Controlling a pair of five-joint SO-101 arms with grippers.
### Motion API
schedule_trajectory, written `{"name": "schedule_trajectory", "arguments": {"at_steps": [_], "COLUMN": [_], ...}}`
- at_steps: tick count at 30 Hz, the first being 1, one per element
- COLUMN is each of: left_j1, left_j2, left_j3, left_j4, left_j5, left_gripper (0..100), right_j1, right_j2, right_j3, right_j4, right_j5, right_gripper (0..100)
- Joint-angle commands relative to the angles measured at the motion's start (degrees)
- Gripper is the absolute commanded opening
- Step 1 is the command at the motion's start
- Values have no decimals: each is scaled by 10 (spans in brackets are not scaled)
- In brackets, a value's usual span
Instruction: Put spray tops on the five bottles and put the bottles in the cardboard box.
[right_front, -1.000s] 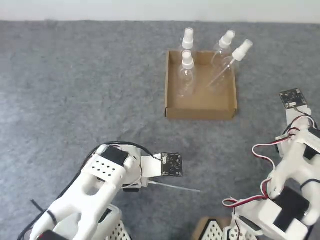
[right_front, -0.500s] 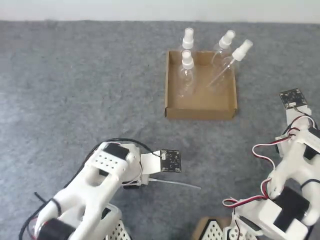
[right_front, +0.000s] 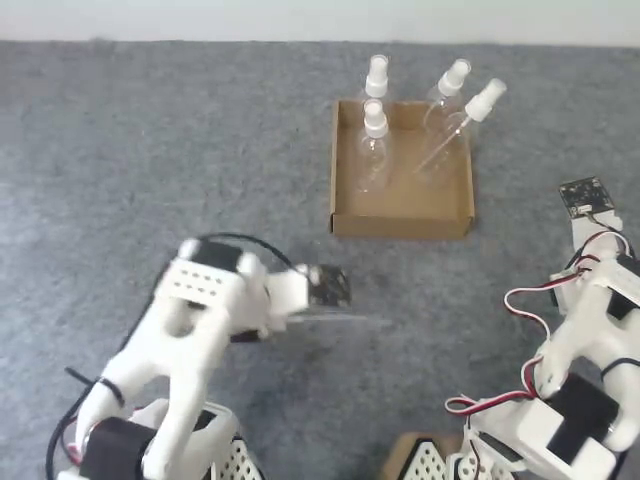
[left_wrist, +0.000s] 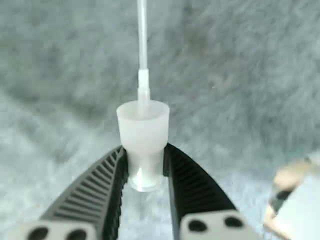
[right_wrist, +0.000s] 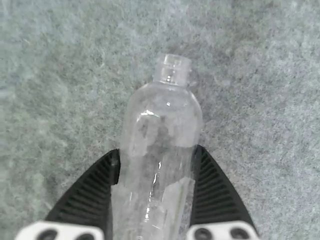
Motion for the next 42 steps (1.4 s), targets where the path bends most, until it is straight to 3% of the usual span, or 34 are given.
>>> {"name": "schedule_trajectory", "arguments": {"at_steps": [1, 7, 17, 24, 30, 35, 42], "left_j1": [-51, -119, -147, -176, -194, -193, -193], "left_j2": [5, 99, 336, 363, 363, 363, 364], "left_j3": [-80, -132, -291, -336, -396, -443, -418], "left_j4": [16, -55, -61, -61, -33, 17, 21], "left_j5": [-12, -30, -1, 63, 127, 293, 730], "left_gripper": [16, 16, 19, 170, 167, 165, 79], "right_j1": [-4, -2, -1, -2, -2, -2, -5], "right_j2": [-3, -3, -3, -3, -3, -3, -3], "right_j3": [0, 0, 0, 0, 0, 0, 0], "right_j4": [10, 10, 11, 11, 11, 11, 10], "right_j5": [6, 6, 6, 6, 6, 6, 6], "right_gripper": [6, 6, 6, 6, 6, 6, 6]}}
